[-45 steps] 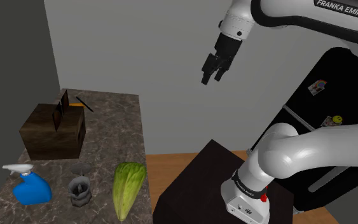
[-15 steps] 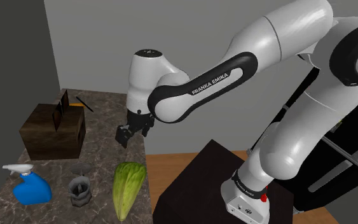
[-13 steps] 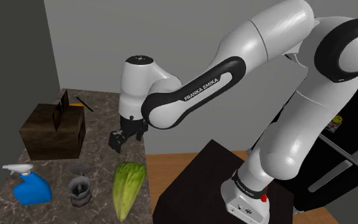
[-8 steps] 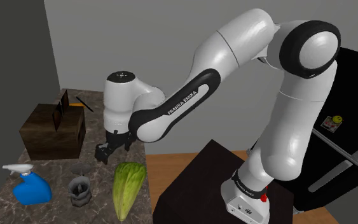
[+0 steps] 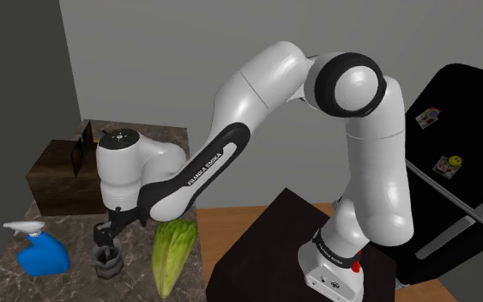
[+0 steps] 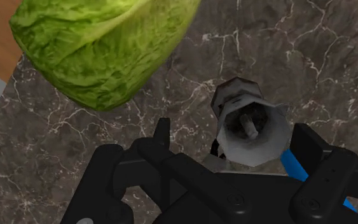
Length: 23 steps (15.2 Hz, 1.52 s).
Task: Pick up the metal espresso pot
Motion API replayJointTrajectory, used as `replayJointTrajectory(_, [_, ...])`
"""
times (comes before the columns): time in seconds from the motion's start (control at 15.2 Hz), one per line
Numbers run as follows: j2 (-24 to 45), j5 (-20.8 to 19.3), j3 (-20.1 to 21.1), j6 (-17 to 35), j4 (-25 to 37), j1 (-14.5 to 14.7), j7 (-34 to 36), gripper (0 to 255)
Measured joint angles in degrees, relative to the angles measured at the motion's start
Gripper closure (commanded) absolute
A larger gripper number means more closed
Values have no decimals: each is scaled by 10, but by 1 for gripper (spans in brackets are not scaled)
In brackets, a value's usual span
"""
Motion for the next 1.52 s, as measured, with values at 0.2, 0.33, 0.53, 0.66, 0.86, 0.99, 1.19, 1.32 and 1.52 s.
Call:
replayJointTrajectory(0.2, [66,-17,-15,-5,67,31,13,0])
replayJointTrajectory(0.33, [99,-24,-23,-4,98,47,21,0])
replayJointTrajectory(0.53, [123,-30,-30,3,115,54,23,0])
replayJointTrajectory(0.66, [135,-35,-35,12,118,58,27,0])
replayJointTrajectory(0.86, [151,-39,-41,20,125,63,30,255])
replayJointTrajectory(0.99, [153,-40,-42,21,127,64,30,255])
replayJointTrajectory(1.19, [153,-40,-42,21,128,64,31,255])
replayJointTrajectory(1.32, [153,-40,-41,21,128,64,30,255])
replayJointTrajectory(1.52, [153,-40,-41,21,129,64,31,255])
